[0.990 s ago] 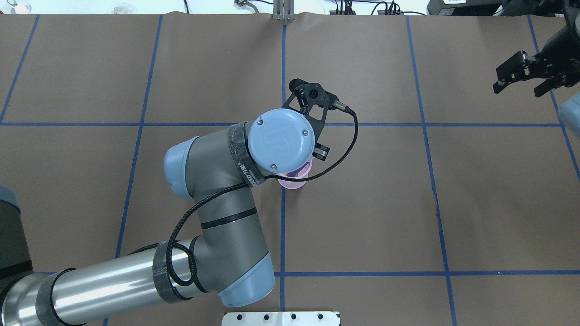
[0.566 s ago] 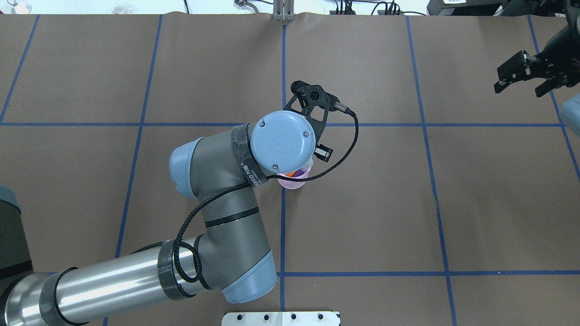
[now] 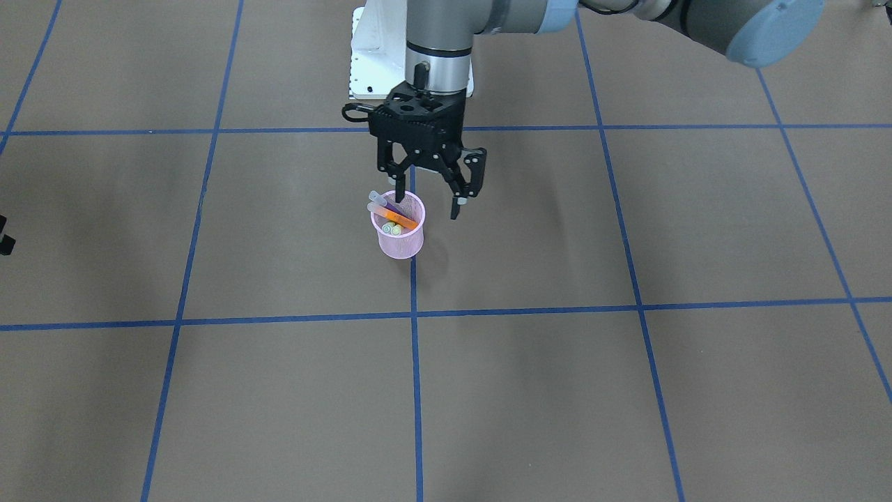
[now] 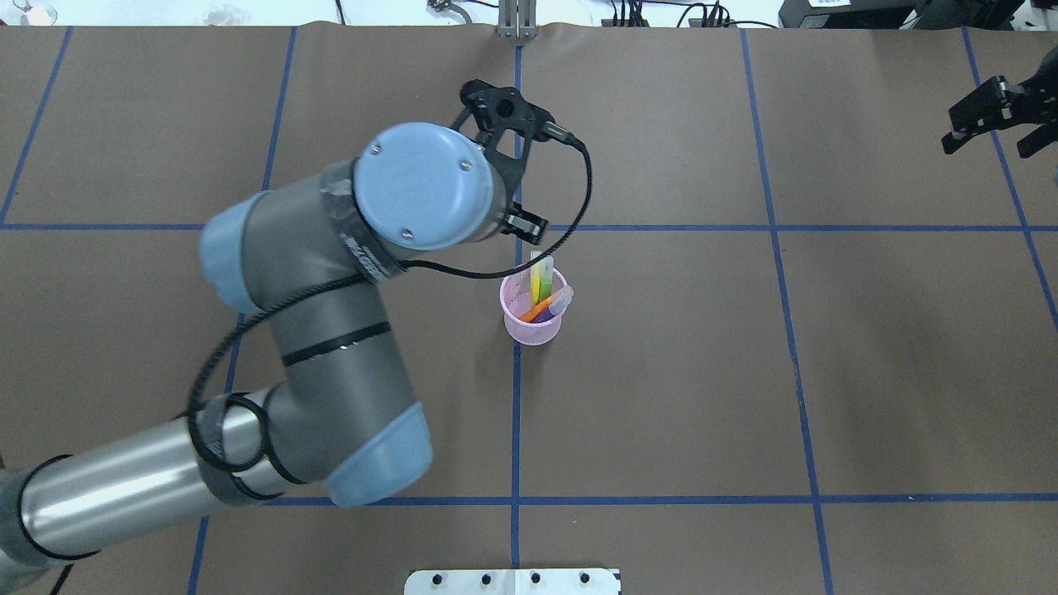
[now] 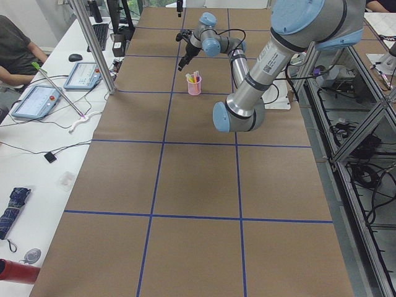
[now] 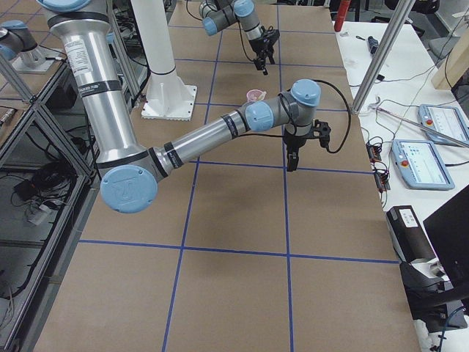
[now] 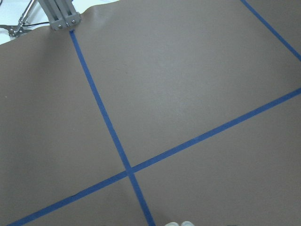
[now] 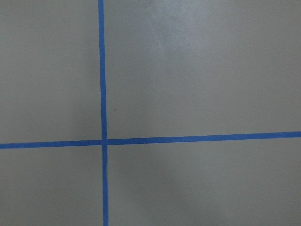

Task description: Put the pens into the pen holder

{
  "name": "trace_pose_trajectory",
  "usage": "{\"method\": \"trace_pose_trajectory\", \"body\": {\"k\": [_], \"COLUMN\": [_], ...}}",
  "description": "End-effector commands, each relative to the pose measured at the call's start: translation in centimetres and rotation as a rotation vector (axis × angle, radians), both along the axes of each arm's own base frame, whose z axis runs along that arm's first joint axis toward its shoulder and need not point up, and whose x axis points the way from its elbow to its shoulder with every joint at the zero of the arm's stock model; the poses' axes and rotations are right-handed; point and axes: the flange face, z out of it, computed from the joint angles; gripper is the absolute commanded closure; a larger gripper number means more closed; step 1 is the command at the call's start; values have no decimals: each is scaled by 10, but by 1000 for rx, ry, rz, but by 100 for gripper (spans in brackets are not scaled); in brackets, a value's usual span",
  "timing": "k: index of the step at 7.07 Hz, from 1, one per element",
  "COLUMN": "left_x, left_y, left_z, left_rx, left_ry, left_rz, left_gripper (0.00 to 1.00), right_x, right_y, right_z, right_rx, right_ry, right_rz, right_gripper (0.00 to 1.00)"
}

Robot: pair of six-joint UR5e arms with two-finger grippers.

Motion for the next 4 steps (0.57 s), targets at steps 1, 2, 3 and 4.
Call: {"method": "trace_pose_trajectory", "body": {"k": [1,2,3,4], "left_x": [-140,-232,-309,-372], "left_y": [-40,-67,-80,-98], "left_z": [101,169,235,291], "left_rx": [-200,-222,-272,-397], "left_ry": [-20,-18,-20,32], "left_rz": [101,189,207,149], "left_gripper": [8,3,1,1], "right_x": [71,102,125,149], "right_y": [-18,-21,-22,-20], "right_z": [52,74,98,121], "right_rx": [31,38,35,38], "right_ry": [26,32,22,19], "right_rz": [-15,-19,-30,-40], "right_gripper": [0,0,0,0]}}
